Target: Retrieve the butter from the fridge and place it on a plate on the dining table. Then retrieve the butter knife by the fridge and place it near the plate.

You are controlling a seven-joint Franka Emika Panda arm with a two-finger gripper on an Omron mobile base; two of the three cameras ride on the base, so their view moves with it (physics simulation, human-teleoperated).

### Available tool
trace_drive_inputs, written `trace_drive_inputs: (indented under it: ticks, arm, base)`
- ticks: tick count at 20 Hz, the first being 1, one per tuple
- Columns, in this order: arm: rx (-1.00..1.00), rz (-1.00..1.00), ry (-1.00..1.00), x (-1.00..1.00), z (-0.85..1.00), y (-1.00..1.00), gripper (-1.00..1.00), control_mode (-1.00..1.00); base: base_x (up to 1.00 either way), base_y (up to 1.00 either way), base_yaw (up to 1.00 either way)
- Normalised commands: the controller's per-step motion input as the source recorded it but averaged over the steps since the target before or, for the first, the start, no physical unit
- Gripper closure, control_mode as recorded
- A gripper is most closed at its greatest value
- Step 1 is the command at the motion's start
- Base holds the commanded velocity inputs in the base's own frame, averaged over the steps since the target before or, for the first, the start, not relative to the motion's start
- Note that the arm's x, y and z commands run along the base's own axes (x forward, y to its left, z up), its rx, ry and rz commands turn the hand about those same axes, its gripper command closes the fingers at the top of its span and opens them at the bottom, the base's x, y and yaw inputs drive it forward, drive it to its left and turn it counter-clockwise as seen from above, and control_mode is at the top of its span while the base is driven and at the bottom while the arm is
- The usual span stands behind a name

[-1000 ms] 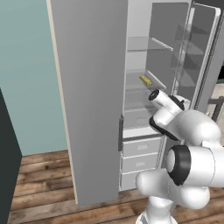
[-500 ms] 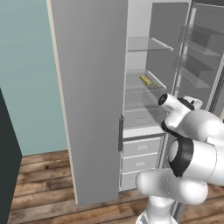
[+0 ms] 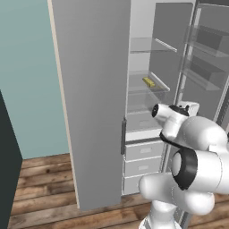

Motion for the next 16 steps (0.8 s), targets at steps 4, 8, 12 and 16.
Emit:
trace_drive_inputs:
  ticks: [4, 8, 12, 16]
  arm:
    - [-0.11, 0.0, 0.0, 0.0, 0.0, 0.06, -1.0, -1.0]
    - [0.32, -0.06, -0.02, 0.32, -0.08, 0.59, -1.0, -1.0]
    - [0.52, -0.08, 0.0, 0.32, 0.07, 0.5, -1.0, -1.0]
    - [0.53, -0.11, 0.0, 0.23, 0.34, 0.41, -1.0, -1.0]
  base:
    - [0.0, 0.0, 0.0]
    - [0.0, 0.0, 0.0]
    - [0.0, 0.0, 0.0]
    - [0.0, 0.0, 0.0]
